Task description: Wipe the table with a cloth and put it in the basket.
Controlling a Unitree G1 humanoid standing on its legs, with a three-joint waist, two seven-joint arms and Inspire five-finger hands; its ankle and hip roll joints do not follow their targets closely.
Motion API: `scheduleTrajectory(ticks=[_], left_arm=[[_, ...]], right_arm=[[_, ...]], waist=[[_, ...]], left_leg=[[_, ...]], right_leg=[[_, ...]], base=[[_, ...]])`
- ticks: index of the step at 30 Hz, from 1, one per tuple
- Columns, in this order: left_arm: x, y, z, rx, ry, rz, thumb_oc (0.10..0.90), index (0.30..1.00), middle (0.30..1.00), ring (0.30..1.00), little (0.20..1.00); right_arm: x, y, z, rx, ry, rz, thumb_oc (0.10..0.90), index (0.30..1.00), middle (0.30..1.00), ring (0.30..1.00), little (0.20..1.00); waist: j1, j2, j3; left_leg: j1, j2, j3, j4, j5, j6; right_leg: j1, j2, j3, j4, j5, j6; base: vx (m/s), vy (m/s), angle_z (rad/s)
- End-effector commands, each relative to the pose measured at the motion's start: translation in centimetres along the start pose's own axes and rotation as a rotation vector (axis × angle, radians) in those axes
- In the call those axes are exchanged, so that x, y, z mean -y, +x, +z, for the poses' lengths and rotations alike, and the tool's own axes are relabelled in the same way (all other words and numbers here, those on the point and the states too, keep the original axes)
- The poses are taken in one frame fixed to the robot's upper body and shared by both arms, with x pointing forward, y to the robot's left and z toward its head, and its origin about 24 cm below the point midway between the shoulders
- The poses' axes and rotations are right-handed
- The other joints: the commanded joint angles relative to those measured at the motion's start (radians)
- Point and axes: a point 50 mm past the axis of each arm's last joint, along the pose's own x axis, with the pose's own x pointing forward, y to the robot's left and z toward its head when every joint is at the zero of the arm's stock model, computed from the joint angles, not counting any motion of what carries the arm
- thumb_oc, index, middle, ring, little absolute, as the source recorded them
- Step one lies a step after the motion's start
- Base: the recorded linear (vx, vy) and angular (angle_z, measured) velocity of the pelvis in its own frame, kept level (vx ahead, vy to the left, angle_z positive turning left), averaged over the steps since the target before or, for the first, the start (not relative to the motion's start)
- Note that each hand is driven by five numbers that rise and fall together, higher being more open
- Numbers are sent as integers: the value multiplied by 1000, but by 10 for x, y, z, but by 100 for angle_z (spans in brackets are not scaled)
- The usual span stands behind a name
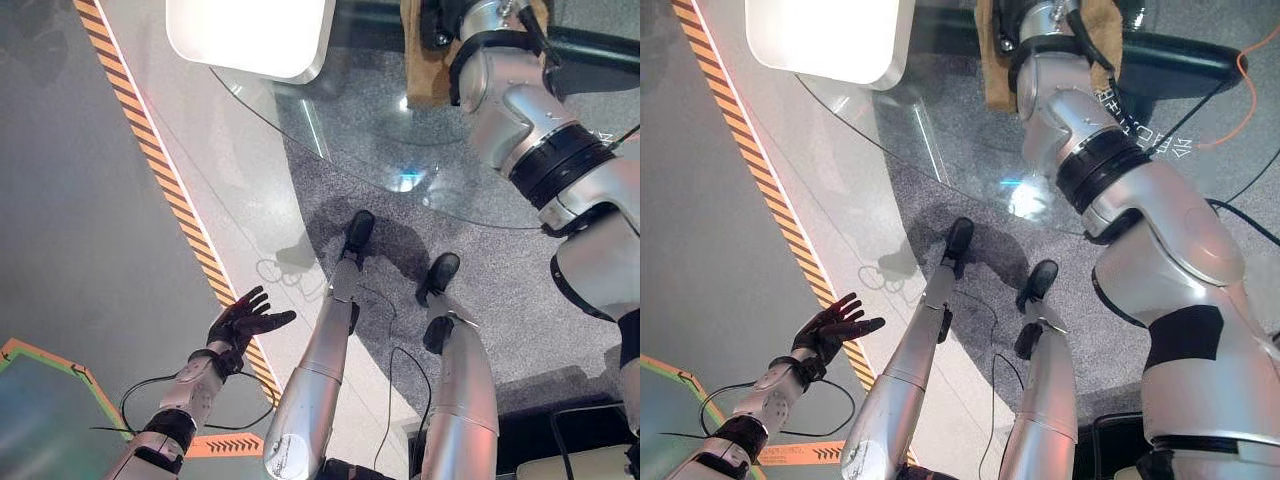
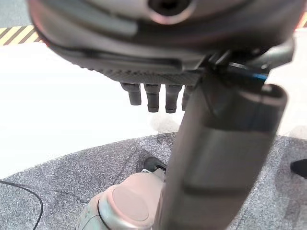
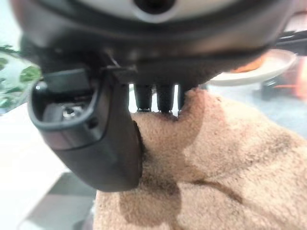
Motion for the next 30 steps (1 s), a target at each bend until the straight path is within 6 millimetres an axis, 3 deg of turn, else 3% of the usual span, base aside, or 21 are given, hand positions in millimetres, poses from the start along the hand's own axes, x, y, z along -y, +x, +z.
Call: scheduleTrajectory(ticks=[1, 13, 21, 25, 30], left_arm=[[-22, -17, -25, -70, 52, 60, 800, 900, 900, 900, 900], [-22, -17, -24, -73, 66, 56, 800, 900, 900, 900, 900], [-23, -15, -19, -67, 66, 58, 800, 900, 900, 900, 900], [-27, -14, -15, -65, 65, 60, 800, 900, 900, 900, 900], [-28, -14, -9, -34, 67, 63, 800, 900, 900, 900, 900]], right_arm=[[26, -10, 78, 354, 29, -124, 100, 300, 300, 300, 200], [18, -22, 100, 458, 41, -90, 100, 300, 300, 300, 200], [13, -23, 97, 411, 3, -84, 100, 300, 300, 300, 200], [14, -15, 78, 286, -16, -110, 100, 300, 300, 300, 200], [24, 5, 16, -4, -11, -197, 100, 300, 300, 300, 200]], waist=[[18, 21, -16], [24, 21, -16], [20, 21, -16], [16, 20, -16], [18, 12, -16]], left_leg=[[19, -88, 56, 108, -136, 100], [14, -91, 46, 112, -133, 102], [10, -91, 48, 115, -131, 102], [10, -87, 51, 117, -132, 101], [0, -80, 47, 120, -137, 98]], right_leg=[[99, -7, -33, -193, 77, 71], [93, -7, -34, -180, 77, 75], [89, -7, -31, -180, 81, 78], [88, -8, -28, -176, 82, 79], [89, -9, -30, -181, 85, 80]], base=[[8, -4, 5], [2, -6, 1], [1, -5, 2], [0, 0, 0], [0, 0, 0]])
